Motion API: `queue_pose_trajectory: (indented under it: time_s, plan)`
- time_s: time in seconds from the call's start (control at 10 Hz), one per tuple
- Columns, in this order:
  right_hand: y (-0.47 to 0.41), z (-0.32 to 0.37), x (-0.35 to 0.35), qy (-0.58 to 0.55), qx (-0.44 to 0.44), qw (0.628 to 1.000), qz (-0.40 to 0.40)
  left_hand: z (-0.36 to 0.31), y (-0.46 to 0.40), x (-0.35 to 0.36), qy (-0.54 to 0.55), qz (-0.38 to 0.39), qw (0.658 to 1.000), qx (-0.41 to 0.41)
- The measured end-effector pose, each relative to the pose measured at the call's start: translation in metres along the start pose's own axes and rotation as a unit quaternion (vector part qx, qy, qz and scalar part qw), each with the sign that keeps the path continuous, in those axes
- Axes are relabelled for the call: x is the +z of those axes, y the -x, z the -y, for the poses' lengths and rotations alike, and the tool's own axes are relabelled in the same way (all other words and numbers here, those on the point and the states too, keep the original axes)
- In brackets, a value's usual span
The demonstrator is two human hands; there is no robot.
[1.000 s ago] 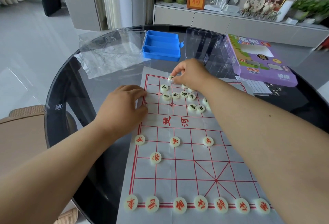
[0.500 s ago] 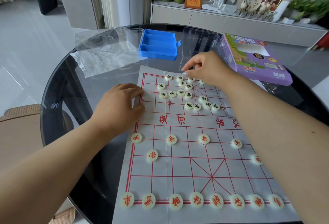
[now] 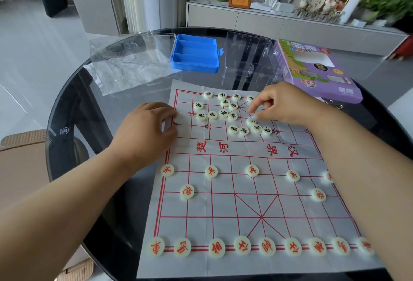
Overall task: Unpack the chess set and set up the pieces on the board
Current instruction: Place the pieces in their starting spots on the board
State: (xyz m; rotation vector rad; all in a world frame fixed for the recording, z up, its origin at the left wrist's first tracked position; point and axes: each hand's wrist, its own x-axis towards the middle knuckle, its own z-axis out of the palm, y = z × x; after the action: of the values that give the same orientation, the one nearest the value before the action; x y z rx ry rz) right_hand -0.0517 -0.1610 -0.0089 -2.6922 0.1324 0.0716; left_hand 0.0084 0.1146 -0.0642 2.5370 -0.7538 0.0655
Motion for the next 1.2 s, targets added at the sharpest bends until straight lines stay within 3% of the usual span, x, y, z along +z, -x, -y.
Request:
queue_pose_trajectory:
  time_s: [0.3,0.5,0.6,0.7,0.8,0.9,1.2]
  plan:
    - [0.004,0.027,0.016,0.010,-0.028,0.998,0.049,0.000,0.000,0.000,-0.001,-0.001,1.000,0.002]
    - [0.007,0.027,0.025,0.015,-0.044,0.999,0.029,0.000,0.000,0.000,0.000,-0.002,1.000,0.002]
    - [0.002,0.012,0.011,-0.048,-0.008,0.996,-0.075,-0.001,0.000,0.000,0.001,-0.003,1.000,0.001]
    - [-0.004,-0.018,-0.009,-0.172,0.087,0.959,-0.209,-0.002,0.000,0.000,0.000,-0.002,1.000,0.000]
    - [-0.011,-0.044,-0.011,-0.230,0.171,0.936,-0.206,-0.002,0.000,0.000,-0.001,-0.002,1.000,-0.002]
    - [-0.017,-0.054,0.000,-0.190,0.190,0.948,-0.172,-0.001,0.000,0.000,0.003,-0.004,1.000,-0.002]
    - [-0.030,-0.052,0.008,-0.019,0.142,0.979,-0.146,-0.002,0.001,-0.001,0.011,-0.009,1.000,-0.004]
